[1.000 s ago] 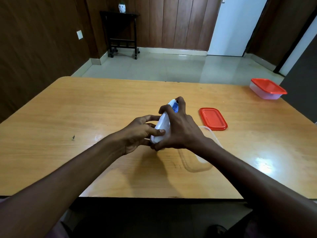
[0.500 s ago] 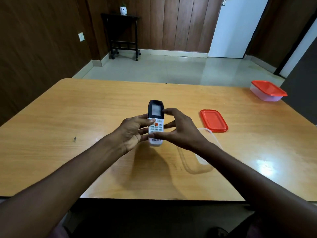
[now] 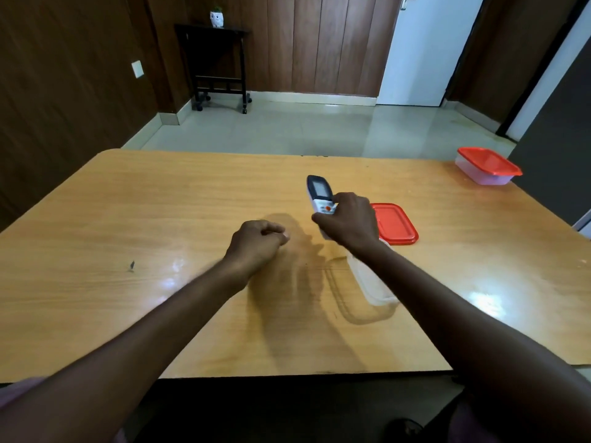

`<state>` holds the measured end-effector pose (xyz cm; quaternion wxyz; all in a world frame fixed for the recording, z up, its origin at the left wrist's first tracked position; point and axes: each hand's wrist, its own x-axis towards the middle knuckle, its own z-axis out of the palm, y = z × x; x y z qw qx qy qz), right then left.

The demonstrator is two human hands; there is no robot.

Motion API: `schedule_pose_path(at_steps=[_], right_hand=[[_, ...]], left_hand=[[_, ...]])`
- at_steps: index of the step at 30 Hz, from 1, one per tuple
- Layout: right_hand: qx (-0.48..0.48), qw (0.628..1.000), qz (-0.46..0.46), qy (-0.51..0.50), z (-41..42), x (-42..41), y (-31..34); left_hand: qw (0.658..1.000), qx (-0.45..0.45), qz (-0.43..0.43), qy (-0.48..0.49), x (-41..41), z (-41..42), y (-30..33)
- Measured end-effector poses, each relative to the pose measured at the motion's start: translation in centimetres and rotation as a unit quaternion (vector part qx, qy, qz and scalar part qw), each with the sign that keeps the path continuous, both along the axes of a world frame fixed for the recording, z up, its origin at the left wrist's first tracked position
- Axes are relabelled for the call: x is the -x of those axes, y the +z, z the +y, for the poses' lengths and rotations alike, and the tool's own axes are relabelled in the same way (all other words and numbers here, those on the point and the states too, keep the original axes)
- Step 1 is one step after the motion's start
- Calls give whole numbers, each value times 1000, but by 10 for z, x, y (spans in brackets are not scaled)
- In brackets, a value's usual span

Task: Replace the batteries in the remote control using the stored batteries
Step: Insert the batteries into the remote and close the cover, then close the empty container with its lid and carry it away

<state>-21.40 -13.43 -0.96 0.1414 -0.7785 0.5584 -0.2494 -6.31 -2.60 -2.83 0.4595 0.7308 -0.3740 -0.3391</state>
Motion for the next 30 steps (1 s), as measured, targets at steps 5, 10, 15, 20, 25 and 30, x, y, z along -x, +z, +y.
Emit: schedule_pose_path(at_steps=[5,10,15,20,25,30], right_hand=[[-48,996,65,-32,-45,2,-3],[-63,991,115,-35,-67,-5,-8],[-54,988,138,-34,-68,-9,-10],[-68,988,134,-25,-65,-1,-4],[-26,994,65,-79,-66,33,6],[-82,979,120,-142,-73,80,-3]], left_hand=[[953,-46,-281,-104,7,2,-7],[910,-88,-375,-153,10,1,-12],[905,-84,-388,-155,10,-2,-13],[901,-81,-395,-160,9,-1,-13],[901,-80,-393,-164,9,3,-12],[901,-81,-393,-163,13,4,-10]])
